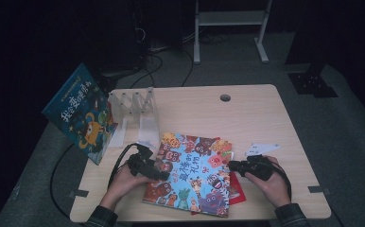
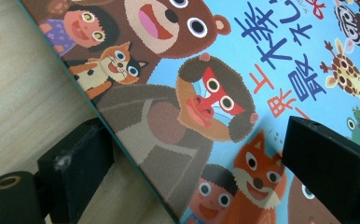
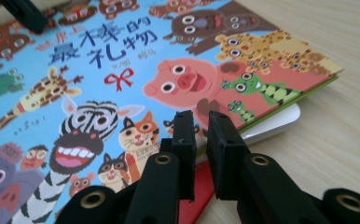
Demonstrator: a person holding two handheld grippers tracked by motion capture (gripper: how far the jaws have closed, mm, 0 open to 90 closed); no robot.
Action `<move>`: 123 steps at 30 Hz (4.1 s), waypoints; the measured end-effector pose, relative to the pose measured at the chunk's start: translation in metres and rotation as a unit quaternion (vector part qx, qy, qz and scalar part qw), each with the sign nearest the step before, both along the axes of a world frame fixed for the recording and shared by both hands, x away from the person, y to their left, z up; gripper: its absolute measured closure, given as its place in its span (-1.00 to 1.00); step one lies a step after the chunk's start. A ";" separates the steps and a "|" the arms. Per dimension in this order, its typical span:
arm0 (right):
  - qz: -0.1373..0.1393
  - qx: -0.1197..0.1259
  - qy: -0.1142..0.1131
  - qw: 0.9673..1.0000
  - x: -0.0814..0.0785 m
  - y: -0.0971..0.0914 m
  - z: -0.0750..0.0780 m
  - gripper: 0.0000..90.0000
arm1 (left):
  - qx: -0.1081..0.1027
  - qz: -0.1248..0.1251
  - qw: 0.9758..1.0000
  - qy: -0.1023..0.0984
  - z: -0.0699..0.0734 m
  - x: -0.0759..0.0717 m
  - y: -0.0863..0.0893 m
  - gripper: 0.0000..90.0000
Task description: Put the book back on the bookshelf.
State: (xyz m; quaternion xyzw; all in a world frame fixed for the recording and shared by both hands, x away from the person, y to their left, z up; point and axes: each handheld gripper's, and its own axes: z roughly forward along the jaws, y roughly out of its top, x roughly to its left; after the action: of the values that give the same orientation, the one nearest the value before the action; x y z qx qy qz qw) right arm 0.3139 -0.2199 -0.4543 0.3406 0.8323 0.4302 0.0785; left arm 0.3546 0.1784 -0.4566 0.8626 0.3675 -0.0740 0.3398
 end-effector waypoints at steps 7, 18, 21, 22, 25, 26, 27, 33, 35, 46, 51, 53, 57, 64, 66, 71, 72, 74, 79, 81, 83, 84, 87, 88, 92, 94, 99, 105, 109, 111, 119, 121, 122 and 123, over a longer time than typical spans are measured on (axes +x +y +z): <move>0.008 -0.007 -0.001 1.000 -0.001 0.001 0.001 0.84 | -0.006 -0.009 1.000 0.003 -0.002 0.004 -0.002 -0.86; 0.014 -0.031 0.003 0.999 -0.003 -0.002 -0.001 0.90 | 0.006 -0.017 1.000 0.007 -0.003 0.007 -0.007 -0.94; 0.019 -0.034 -0.001 0.999 -0.004 0.000 -0.001 0.94 | 0.007 -0.016 1.000 0.007 -0.003 0.008 -0.009 -0.97; 0.021 -0.035 0.001 0.999 -0.004 0.000 -0.001 0.96 | 0.007 -0.017 1.000 0.007 -0.003 0.008 -0.009 -0.98; 0.025 -0.038 -0.001 0.999 -0.004 0.001 -0.001 0.98 | 0.006 -0.018 1.000 0.008 -0.003 0.008 -0.010 -1.00; 0.025 -0.039 -0.002 0.999 -0.004 0.001 -0.001 0.98 | 0.008 -0.019 1.000 0.008 -0.003 0.008 -0.011 -1.00; 0.025 -0.039 -0.002 0.999 -0.004 0.001 -0.001 0.98 | 0.012 -0.021 1.000 0.010 -0.003 0.009 -0.012 -1.00; 0.029 -0.044 0.005 0.999 -0.004 0.001 0.000 0.99 | 0.022 -0.028 0.999 0.022 -0.001 0.013 -0.016 -1.00; 0.032 -0.044 0.008 0.998 -0.004 0.001 0.001 0.99 | 0.020 -0.027 0.999 0.022 -0.001 0.015 -0.016 -1.00; 0.039 -0.046 0.012 0.998 -0.005 0.001 0.001 0.99 | 0.010 -0.027 0.999 0.028 0.003 0.017 -0.015 -1.00; 0.039 -0.043 0.015 0.998 -0.005 0.000 0.001 0.99 | -0.012 -0.025 0.999 0.018 0.013 0.016 -0.013 -0.99; 0.039 -0.043 0.014 0.998 -0.005 0.000 0.000 0.99 | -0.021 -0.024 0.999 0.010 0.021 0.014 -0.012 -0.98; 0.044 -0.039 0.021 0.998 -0.006 -0.001 0.000 0.99 | -0.032 -0.024 0.999 0.000 0.030 0.014 -0.012 -0.94; 0.050 -0.036 0.025 0.998 -0.007 -0.002 0.000 0.99 | -0.033 -0.035 0.999 -0.007 0.042 0.013 -0.015 -0.93; 0.053 -0.036 0.029 0.998 -0.008 -0.002 0.000 0.99 | -0.037 -0.036 0.999 -0.010 0.046 0.014 -0.016 -0.93; 0.062 -0.036 0.031 0.997 -0.009 -0.003 0.000 0.99 | -0.031 -0.040 0.999 -0.011 0.054 0.015 -0.020 -0.92; 0.064 -0.037 0.033 0.997 -0.010 -0.003 0.000 0.99 | -0.027 -0.041 0.999 -0.010 0.055 0.015 -0.021 -0.91; 0.066 -0.036 0.034 0.997 -0.010 -0.003 -0.001 0.99 | -0.026 -0.043 0.999 -0.010 0.058 0.015 -0.023 -0.90; 0.066 -0.035 0.036 0.997 -0.011 -0.004 -0.001 0.99 | -0.026 -0.046 0.999 -0.009 0.065 0.017 -0.027 -0.89; 0.066 -0.035 0.037 0.997 -0.012 -0.005 -0.001 0.99 | -0.025 -0.048 0.998 -0.009 0.068 0.019 -0.029 -0.89; 0.067 -0.035 0.037 0.996 -0.012 -0.005 -0.002 0.99 | -0.023 -0.050 0.998 -0.010 0.070 0.020 -0.032 -0.89; 0.066 -0.036 0.038 0.996 -0.013 -0.006 -0.002 0.98 | -0.023 -0.051 0.998 -0.012 0.072 0.020 -0.033 -0.89; 0.066 -0.036 0.040 0.996 -0.013 -0.006 -0.002 0.98 | -0.027 -0.055 0.998 -0.014 0.077 0.021 -0.036 -0.88; 0.066 -0.036 0.040 0.996 -0.013 -0.006 -0.002 0.98 | -0.029 -0.055 0.998 -0.016 0.079 0.021 -0.037 -0.88; 0.066 -0.038 0.040 0.996 -0.013 -0.007 -0.003 0.98 | -0.033 -0.060 0.997 -0.022 0.089 0.023 -0.040 -0.78; 0.067 -0.039 0.038 0.996 -0.013 -0.007 -0.004 0.98 | -0.033 -0.064 0.997 -0.022 0.092 0.024 -0.041 -0.74; 0.066 -0.035 0.040 0.996 -0.013 -0.008 -0.004 0.98 | -0.031 -0.076 0.997 -0.012 0.097 0.025 -0.049 -0.68; 0.073 -0.018 0.041 0.996 -0.013 -0.006 -0.001 0.98 | -0.006 -0.083 0.997 -0.005 0.098 0.024 -0.060 -0.43; 0.072 -0.016 0.044 0.996 -0.013 -0.006 -0.001 0.99 | -0.014 -0.074 0.997 0.009 0.097 0.026 -0.058 -0.39; 0.073 -0.021 0.041 0.996 -0.013 -0.005 0.000 0.99 | -0.042 -0.076 0.996 0.014 0.102 0.026 -0.056 -0.31; 0.075 -0.027 0.037 0.996 -0.015 -0.006 0.001 0.99 | -0.063 -0.086 0.994 0.006 0.119 0.024 -0.064 -0.14; 0.076 -0.025 0.036 0.996 -0.015 -0.007 0.001 0.99 | -0.061 -0.086 0.994 0.003 0.121 0.025 -0.065 -0.08; 0.076 -0.024 0.035 0.996 -0.015 -0.007 0.001 0.99 | -0.060 -0.082 0.995 0.002 0.121 0.025 -0.066 -0.04; 0.077 -0.024 0.035 0.996 -0.015 -0.007 0.001 0.99 | -0.055 -0.082 0.995 0.001 0.122 0.025 -0.066 0.02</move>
State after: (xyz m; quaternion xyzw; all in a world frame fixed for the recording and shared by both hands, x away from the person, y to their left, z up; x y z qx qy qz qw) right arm 0.2992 -0.2270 -0.4536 0.2887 0.8683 0.4027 0.0246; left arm 0.3799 0.1120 -0.3342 0.8700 0.2910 -0.1229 0.3785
